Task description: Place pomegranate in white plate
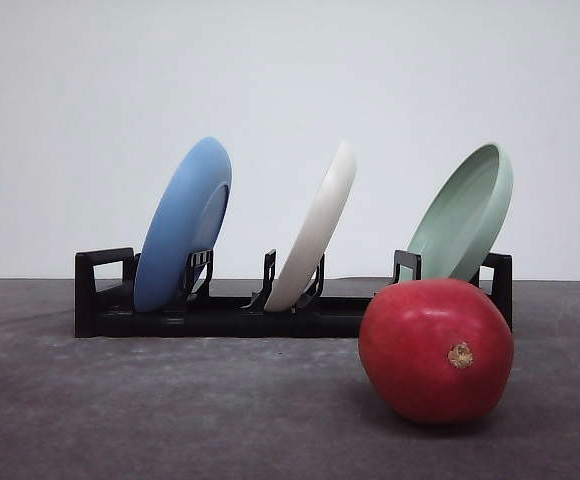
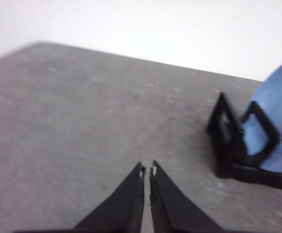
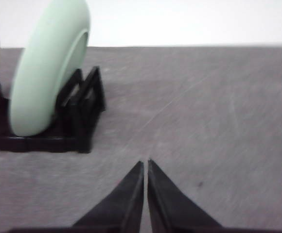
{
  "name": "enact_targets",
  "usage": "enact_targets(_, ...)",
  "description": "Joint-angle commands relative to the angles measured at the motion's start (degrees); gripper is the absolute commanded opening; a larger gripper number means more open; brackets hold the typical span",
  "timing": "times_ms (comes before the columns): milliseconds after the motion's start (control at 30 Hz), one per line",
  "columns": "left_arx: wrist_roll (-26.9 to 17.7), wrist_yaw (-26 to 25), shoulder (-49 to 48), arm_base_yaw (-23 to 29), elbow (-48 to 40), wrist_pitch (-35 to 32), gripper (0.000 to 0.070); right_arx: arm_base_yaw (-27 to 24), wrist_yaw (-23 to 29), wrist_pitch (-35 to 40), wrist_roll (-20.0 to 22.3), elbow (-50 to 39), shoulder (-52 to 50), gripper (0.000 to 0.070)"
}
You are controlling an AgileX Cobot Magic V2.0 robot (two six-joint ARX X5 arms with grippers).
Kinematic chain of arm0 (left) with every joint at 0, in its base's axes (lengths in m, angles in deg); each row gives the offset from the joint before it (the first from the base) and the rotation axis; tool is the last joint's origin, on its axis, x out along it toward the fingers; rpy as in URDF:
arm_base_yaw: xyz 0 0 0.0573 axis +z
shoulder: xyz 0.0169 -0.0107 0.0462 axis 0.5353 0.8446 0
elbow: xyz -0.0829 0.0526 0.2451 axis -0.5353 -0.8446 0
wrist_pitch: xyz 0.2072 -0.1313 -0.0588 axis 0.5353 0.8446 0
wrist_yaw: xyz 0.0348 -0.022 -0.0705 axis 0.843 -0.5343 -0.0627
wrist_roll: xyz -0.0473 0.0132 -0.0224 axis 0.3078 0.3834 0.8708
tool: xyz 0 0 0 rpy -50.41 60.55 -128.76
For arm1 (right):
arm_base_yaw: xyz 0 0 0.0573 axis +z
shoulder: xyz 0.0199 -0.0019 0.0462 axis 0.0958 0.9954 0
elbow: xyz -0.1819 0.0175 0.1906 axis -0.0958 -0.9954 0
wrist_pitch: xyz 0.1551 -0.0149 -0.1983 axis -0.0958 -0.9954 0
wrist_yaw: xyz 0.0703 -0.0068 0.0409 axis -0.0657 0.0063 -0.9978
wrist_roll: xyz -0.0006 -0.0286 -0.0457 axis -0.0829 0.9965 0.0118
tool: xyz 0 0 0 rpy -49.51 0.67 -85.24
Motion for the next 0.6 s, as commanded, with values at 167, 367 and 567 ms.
enact_targets(167, 3.65, -6.9, 6.8, -0.93, 11.29, 4.74, 0.0003, -0.02, -2.73, -5.93, -12.49, 12.61, 4.95, 0.0006)
enact_targets(367, 3.63, -16.53, 16.42, -1.97, 24.19, 8.53, 0.0003, -0.02, -9.79, -15.34, -11.74, 28.1, 14.61, 0.0006)
enact_targets(567, 3.12, -29.71, 27.21, -2.6, 38.1, 13.66, 0.0003, -0.02, -22.77, -22.97, -5.77, 43.73, 24.71, 0.0006)
